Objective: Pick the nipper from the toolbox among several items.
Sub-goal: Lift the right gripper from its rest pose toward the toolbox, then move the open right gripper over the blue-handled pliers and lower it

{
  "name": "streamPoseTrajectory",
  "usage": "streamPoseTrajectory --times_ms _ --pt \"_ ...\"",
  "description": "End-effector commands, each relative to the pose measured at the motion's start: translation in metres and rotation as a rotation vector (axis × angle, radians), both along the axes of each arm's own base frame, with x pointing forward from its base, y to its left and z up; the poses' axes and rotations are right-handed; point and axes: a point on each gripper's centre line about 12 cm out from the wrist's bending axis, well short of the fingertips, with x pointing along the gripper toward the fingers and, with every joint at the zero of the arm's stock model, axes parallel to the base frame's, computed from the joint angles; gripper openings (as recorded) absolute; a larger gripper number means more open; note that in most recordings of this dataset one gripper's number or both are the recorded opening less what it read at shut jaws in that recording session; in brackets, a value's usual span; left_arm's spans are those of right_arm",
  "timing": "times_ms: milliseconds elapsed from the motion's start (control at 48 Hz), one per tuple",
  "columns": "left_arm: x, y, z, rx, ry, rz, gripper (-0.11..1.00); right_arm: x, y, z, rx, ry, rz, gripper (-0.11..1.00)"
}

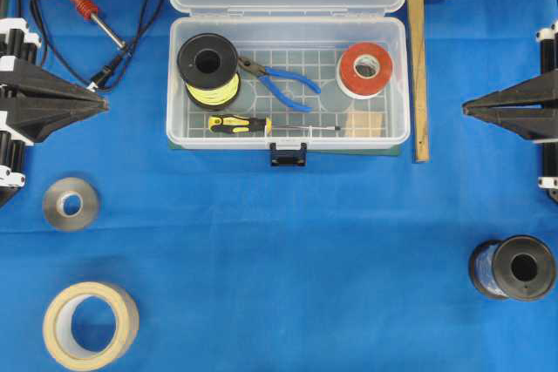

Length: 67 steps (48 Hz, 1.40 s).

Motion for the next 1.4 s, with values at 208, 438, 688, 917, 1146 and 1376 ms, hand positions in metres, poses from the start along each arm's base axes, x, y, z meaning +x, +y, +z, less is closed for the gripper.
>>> streamPoseTrajectory --times_ms 208,438,688,917,1146,1376 --pt "0.002 0.001 0.009 -0.021 -0.028 0.006 0.00 0.023 -0.010 0.013 0.025 0.130 -0.044 0.00" --pt "0.004 0.001 0.008 -0.024 -0.021 0.006 0.00 0.063 -0.039 0.018 0.049 0.311 -0.150 0.00" --pt "0.004 0.001 0.008 -0.022 -0.023 0.006 0.00 0.117 -0.077 -0.004 0.088 0.539 -0.238 0.26" --pt "0.004 0.001 0.007 -0.025 -0.020 0.006 0.00 0.170 -0.109 -0.043 0.108 0.812 -0.274 0.67" --pt "0.004 0.001 0.006 -0.025 -0.015 0.006 0.00 0.208 -0.122 -0.088 0.108 0.981 -0.268 0.60" --pt "0.004 0.001 0.005 -0.024 -0.011 0.006 0.00 0.227 -0.128 -0.133 0.126 1.064 -0.263 0.60"
